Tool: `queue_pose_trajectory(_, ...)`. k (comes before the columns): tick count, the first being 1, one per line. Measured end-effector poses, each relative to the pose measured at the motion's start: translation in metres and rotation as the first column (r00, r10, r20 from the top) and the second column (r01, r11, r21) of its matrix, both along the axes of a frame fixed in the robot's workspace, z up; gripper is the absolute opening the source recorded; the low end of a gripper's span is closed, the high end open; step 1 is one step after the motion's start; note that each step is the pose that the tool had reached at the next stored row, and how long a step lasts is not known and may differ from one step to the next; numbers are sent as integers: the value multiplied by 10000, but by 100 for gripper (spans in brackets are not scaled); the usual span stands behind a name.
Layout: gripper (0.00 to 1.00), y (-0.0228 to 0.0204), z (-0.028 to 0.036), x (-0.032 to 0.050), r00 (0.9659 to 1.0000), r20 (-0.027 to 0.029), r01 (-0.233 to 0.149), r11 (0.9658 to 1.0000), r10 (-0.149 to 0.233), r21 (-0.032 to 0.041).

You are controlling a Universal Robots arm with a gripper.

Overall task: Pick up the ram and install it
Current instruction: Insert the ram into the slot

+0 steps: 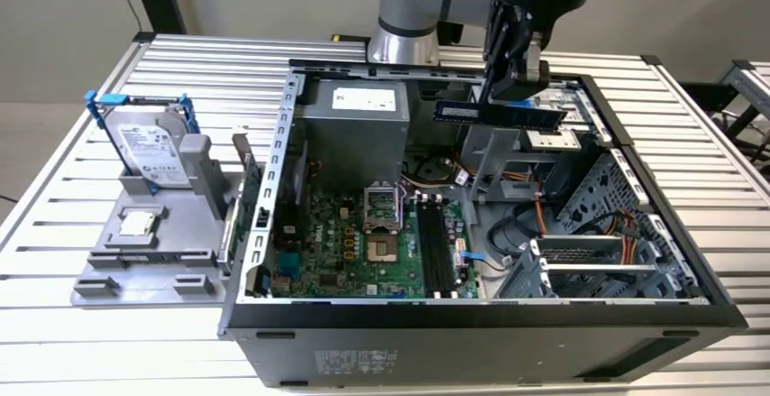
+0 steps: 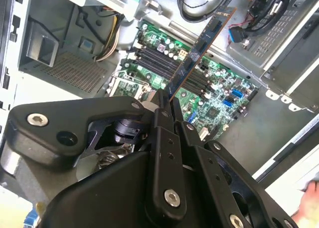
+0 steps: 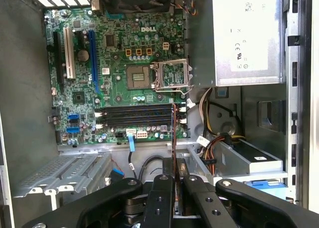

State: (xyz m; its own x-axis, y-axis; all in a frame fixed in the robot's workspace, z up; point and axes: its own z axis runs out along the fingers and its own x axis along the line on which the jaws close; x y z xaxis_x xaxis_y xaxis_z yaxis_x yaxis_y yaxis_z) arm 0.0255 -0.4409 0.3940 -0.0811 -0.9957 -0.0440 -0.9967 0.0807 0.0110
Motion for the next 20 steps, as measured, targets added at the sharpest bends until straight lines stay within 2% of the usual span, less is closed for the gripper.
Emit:
queue_pose_trajectory(5,0,0,0,0,10000,-1,22,10000,-22,0)
queue_pose_trajectory(10,0,0,-1,0,9977,0,672,9977,-672,-1)
queue_pose_trajectory(15,0,0,-2,0,9900,0,1409,9900,-1409,-1)
queue_pose_trajectory(17,0,0,-2,0,9854,0,1703,9854,-1703,0)
queue_pose_trajectory(20,0,-1,-3,0,9764,0,2159,9764,-2159,0)
